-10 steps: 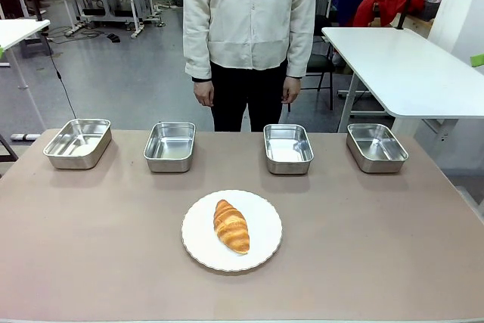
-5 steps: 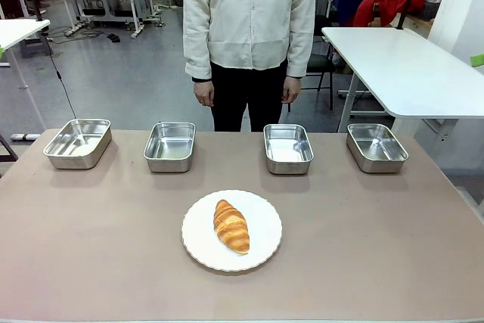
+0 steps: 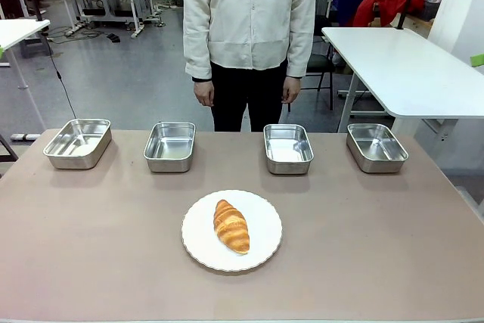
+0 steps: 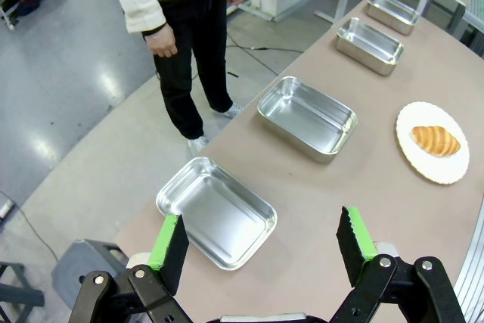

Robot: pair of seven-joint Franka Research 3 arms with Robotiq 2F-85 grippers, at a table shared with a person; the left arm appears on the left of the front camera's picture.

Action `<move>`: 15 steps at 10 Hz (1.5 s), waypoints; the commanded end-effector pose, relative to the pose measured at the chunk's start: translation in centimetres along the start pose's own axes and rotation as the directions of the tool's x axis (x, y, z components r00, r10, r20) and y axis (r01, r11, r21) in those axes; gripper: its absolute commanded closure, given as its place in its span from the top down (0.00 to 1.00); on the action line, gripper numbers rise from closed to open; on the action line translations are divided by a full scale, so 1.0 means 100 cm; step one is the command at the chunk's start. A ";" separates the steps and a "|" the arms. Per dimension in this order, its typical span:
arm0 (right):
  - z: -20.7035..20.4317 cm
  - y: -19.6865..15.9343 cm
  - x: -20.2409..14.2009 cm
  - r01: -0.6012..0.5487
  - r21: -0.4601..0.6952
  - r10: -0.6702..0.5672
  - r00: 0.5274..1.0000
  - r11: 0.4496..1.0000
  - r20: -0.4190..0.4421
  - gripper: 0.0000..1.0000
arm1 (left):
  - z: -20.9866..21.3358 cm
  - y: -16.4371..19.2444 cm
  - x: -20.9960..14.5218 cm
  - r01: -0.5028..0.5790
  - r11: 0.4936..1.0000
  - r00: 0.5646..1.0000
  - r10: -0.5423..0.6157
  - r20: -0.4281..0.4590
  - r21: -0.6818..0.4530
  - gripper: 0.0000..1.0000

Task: Place the bread in the container.
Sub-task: Place the Butter Roll into the Airtight Container indicated by the human.

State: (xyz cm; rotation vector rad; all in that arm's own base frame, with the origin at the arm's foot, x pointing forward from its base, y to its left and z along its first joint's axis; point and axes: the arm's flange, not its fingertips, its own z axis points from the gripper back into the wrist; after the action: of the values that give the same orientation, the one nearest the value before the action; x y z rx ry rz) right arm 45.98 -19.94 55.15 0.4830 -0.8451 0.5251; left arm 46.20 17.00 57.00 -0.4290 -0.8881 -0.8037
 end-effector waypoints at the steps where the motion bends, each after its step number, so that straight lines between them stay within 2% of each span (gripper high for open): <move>1: 0.000 0.001 0.001 -0.002 0.001 0.002 1.000 1.000 0.003 1.00 | 0.001 -0.001 -0.001 0.008 1.000 1.000 -0.008 0.002 -0.005 1.00; 15: 0.000 0.001 0.001 -0.002 0.001 0.002 1.000 1.000 0.003 1.00 | 0.001 -0.001 -0.001 0.008 1.000 1.000 -0.008 0.002 -0.005 1.00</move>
State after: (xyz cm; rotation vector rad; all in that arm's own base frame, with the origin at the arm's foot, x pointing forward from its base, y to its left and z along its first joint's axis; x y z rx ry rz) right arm 45.98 -19.94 55.15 0.4829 -0.8451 0.5251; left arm 46.20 17.00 57.00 -0.4290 -0.8881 -0.8037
